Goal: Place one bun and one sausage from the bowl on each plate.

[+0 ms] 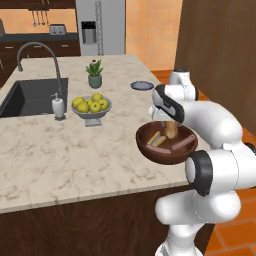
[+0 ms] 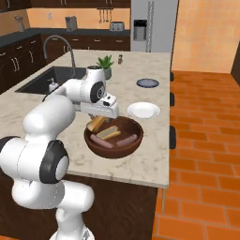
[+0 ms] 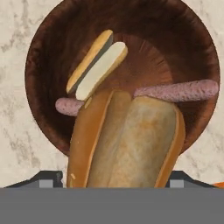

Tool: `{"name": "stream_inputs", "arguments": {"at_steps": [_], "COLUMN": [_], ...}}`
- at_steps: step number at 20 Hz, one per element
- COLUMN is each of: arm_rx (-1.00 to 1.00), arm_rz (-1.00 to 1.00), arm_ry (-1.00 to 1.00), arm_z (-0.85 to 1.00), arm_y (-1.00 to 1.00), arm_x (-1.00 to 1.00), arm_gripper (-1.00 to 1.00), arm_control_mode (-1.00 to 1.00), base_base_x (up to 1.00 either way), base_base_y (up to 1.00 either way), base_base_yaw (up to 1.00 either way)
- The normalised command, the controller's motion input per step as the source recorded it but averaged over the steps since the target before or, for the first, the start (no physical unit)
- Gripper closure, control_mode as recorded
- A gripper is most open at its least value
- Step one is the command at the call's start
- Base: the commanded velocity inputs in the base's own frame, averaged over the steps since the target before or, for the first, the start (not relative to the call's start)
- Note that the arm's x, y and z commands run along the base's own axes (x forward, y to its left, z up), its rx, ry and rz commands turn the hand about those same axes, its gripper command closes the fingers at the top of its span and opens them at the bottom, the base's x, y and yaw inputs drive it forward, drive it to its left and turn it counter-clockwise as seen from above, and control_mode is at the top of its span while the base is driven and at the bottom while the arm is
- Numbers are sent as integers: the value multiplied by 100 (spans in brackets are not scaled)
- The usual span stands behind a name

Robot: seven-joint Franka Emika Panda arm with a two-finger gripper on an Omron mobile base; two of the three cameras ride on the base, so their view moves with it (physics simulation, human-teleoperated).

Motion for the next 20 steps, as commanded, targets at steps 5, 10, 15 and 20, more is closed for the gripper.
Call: {"name": "stream_inputs", "arguments": {"at_steps": [5, 10, 15, 20], "arm_rx": [4, 0, 0, 0], "arm_rz": [17, -2, 0, 0], "arm_ry": [2, -7, -3, 0], "arm_z": [1, 0, 0, 0], "arm_y": [20, -4, -2, 0], "arm_x": [-23, -46, -22, -9], "arm_gripper": [100, 100, 100, 100], "arm_control_mode": [-100, -100, -100, 100], "base_base_x": [0, 0, 0, -24], "base_base_y": [0, 0, 0, -11], "base_base_yaw": [0, 0, 0, 0]}}
